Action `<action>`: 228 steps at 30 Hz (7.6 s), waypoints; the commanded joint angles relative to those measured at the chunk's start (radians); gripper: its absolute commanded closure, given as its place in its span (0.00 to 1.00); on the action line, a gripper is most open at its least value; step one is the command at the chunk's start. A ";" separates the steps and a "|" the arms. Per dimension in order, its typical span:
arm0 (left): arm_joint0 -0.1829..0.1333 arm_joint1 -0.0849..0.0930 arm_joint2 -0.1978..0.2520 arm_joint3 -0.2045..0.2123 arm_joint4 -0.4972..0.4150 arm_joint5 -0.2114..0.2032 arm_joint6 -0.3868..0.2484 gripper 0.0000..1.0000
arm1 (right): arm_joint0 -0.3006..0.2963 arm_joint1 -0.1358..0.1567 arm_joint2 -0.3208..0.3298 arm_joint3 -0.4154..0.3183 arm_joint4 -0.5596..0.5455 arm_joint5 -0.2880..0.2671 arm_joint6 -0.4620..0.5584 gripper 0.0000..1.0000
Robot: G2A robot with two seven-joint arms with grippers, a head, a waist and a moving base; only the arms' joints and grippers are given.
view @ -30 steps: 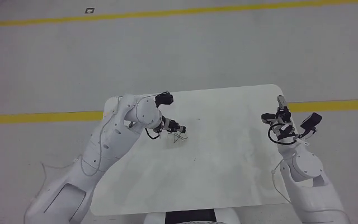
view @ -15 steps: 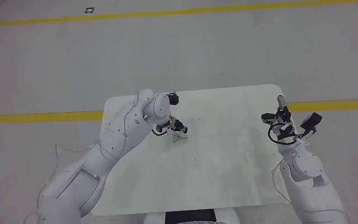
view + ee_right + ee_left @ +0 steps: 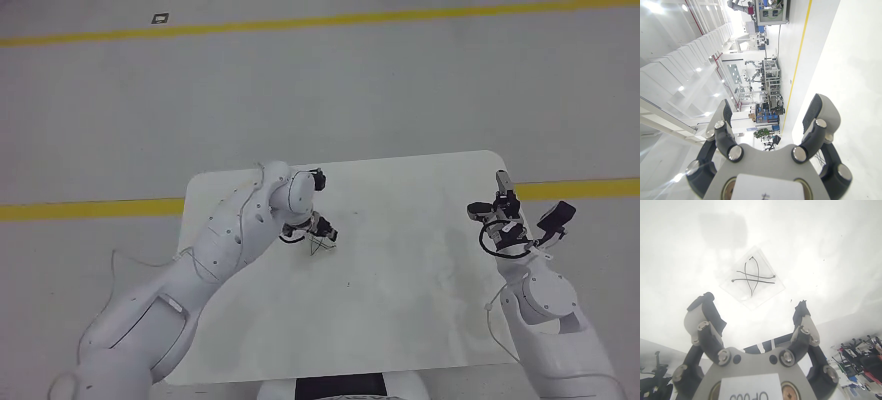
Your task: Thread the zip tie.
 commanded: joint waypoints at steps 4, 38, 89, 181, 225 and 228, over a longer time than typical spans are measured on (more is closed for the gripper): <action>0.000 0.000 0.001 0.001 0.001 0.000 0.000 0.00 | 0.000 0.000 0.000 0.000 0.000 0.000 0.000 0.00; 0.010 -0.020 -0.008 0.022 0.030 0.000 0.000 0.00 | 0.000 0.000 0.000 0.000 0.000 0.000 0.000 0.00; 0.015 -0.095 0.028 0.139 0.079 -0.037 0.013 0.82 | 0.000 0.000 0.000 0.000 0.000 0.000 0.000 0.00; -0.145 -0.292 0.209 0.632 -0.135 -0.204 0.157 0.88 | 0.000 0.000 0.000 0.000 0.000 0.000 0.000 0.00; -0.148 -0.225 0.180 0.501 -0.134 -0.141 0.141 0.89 | 0.000 0.000 0.000 0.000 0.000 0.000 0.000 0.00; -0.139 -0.217 0.178 0.474 -0.132 -0.136 0.138 0.77 | 0.000 0.000 0.000 0.000 0.000 0.000 0.000 0.00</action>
